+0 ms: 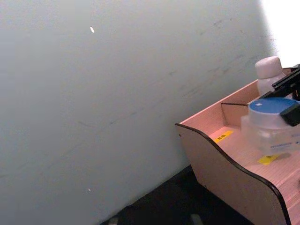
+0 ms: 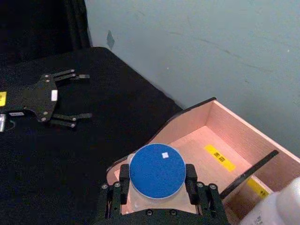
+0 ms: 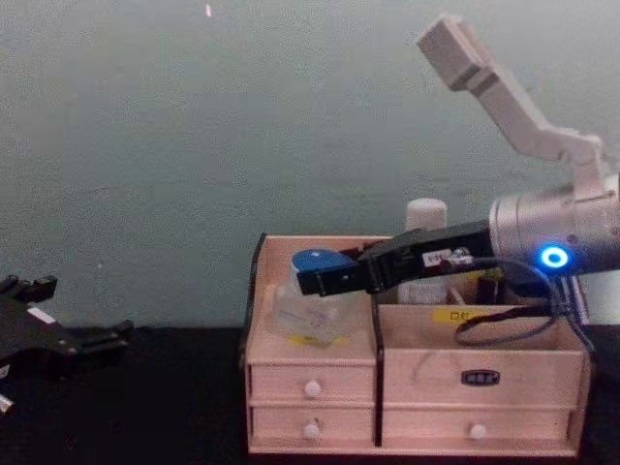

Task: Pick up the facial cleanser and watermelon frost from the table and place them into the tiered storage box.

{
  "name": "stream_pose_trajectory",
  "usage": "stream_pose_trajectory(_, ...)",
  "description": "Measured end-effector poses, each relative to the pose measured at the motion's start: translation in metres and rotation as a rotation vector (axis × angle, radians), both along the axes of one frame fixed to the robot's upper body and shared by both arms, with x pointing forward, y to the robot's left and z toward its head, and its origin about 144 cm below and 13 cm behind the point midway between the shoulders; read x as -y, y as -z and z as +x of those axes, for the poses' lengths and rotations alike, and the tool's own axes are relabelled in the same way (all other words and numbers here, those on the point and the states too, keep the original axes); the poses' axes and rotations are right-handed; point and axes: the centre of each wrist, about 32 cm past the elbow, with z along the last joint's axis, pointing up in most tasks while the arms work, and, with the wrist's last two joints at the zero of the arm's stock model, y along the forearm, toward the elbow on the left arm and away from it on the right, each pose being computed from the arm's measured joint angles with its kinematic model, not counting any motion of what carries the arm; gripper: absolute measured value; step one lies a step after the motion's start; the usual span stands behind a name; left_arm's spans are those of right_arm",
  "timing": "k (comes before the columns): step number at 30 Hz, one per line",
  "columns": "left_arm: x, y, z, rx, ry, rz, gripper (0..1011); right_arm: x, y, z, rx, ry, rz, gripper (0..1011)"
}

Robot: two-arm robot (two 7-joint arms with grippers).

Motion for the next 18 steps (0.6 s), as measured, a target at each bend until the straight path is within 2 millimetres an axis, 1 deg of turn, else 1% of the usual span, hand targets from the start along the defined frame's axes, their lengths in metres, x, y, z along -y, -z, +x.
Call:
stream_pose_trajectory(7, 0.0, 0.0, 0.0, 0.0, 0.0, 0.0, 1001, -0.007, 0.003, 0.008, -0.01, 0.008, -0.007, 706)
stream_pose_trajectory(18, 0.0, 0.0, 0.0, 0.0, 0.0, 0.0, 1001, -0.008, 0.007, 0.014, -0.025, 0.029, -0.006, 706)
